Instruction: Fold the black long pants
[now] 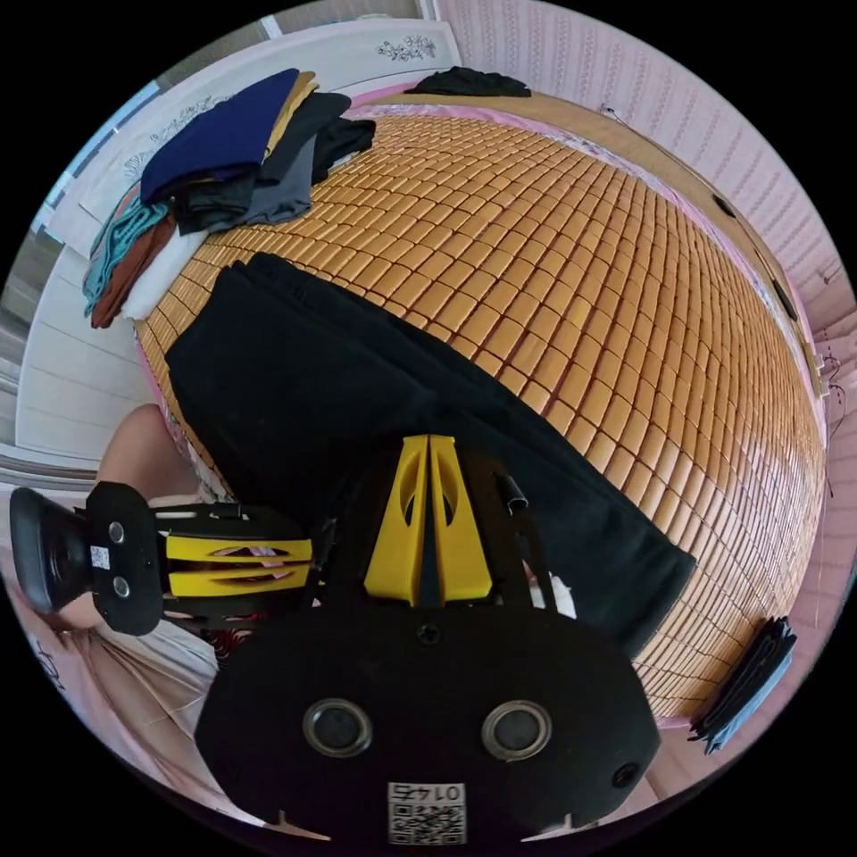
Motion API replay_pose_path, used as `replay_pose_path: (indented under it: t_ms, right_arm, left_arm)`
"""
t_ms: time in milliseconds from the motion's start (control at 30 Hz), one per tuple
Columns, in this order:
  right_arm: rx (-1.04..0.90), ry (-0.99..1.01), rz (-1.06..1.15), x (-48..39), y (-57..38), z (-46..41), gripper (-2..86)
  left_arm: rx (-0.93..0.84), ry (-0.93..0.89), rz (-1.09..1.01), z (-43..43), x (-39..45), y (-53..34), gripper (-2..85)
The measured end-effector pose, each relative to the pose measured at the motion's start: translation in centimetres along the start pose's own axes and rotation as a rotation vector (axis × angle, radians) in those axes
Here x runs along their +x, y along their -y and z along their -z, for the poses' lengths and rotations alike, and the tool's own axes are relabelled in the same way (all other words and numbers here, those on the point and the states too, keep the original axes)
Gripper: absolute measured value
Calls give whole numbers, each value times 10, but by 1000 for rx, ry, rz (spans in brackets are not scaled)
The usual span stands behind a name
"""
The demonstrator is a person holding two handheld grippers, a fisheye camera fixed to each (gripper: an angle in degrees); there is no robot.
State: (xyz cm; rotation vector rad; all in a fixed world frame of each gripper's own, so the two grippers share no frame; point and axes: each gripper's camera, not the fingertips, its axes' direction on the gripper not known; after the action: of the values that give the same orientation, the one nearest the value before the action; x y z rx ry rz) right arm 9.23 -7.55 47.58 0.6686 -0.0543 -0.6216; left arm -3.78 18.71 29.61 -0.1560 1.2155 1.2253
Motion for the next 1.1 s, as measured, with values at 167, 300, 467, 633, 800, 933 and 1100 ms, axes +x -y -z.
replay_pose_path:
  t_ms: [167,300,467,633,800,933,1100]
  right_arm:
    - [115,-135,-145,46,-54,40,-9]
    - [111,-245,-385,111,-130,73,-2]
    - [81,-189,-608,174,-212,91,104]
    - [103,73,-628,212,-248,90,112]
    - [116,245,-543,236,-265,103,30]
    - [278,547,-492,244,-288,138,24]
    - [404,358,-638,265,-339,161,39]
  left_arm:
    - [46,-75,-19,7,12,3,8]
    - [108,-158,-225,-1,50,15,64]
    - [75,-170,-354,-26,91,36,84]
    - [69,-137,-385,-38,110,46,93]
    - [101,-170,-408,-41,123,53,137]
    - [118,-130,-431,-35,141,53,127]
    - [141,-45,-373,-9,141,36,40]
